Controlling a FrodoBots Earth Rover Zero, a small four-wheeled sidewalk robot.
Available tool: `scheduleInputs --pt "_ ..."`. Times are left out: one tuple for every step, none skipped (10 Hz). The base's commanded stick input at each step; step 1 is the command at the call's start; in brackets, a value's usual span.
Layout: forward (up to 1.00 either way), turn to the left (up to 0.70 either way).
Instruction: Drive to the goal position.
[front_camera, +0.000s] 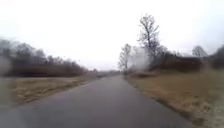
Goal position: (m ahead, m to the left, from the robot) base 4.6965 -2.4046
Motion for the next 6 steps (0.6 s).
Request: scheduleInputs --pt "0.70 0.00" --pt "0.70 0.00" --pt "0.70 -0.15" --pt "0.70 -0.15" --pt "0.70 -0.04" --pt "0.70 0.00"
